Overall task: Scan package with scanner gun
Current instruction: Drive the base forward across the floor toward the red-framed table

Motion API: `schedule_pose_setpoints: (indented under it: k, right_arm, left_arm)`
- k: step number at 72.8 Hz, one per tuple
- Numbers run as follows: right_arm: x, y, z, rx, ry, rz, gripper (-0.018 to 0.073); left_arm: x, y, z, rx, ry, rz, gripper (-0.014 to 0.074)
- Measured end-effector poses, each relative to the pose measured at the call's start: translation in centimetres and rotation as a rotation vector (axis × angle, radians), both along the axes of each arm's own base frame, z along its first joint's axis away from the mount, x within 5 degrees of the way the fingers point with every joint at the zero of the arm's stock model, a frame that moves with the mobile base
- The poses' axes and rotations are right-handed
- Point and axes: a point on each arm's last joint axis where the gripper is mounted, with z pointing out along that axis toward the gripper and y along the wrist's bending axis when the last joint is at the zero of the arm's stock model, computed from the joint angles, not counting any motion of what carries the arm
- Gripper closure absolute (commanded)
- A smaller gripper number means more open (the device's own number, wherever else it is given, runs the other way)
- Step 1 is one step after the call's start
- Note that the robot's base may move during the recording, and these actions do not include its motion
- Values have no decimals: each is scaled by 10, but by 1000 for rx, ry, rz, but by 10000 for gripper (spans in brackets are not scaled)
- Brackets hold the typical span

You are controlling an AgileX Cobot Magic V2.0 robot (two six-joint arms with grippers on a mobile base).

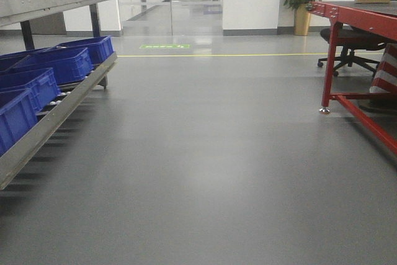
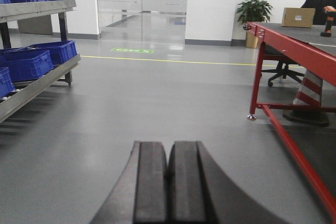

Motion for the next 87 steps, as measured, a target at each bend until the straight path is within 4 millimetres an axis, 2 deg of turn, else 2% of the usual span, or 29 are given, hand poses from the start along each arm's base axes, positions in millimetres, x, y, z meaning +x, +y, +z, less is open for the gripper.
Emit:
schedule_pose_setpoints:
  k: [87]
  right_arm:
    - [0, 0, 0, 0, 0, 0, 728]
  left_arm:
    - [0, 0, 0, 0, 0, 0, 707]
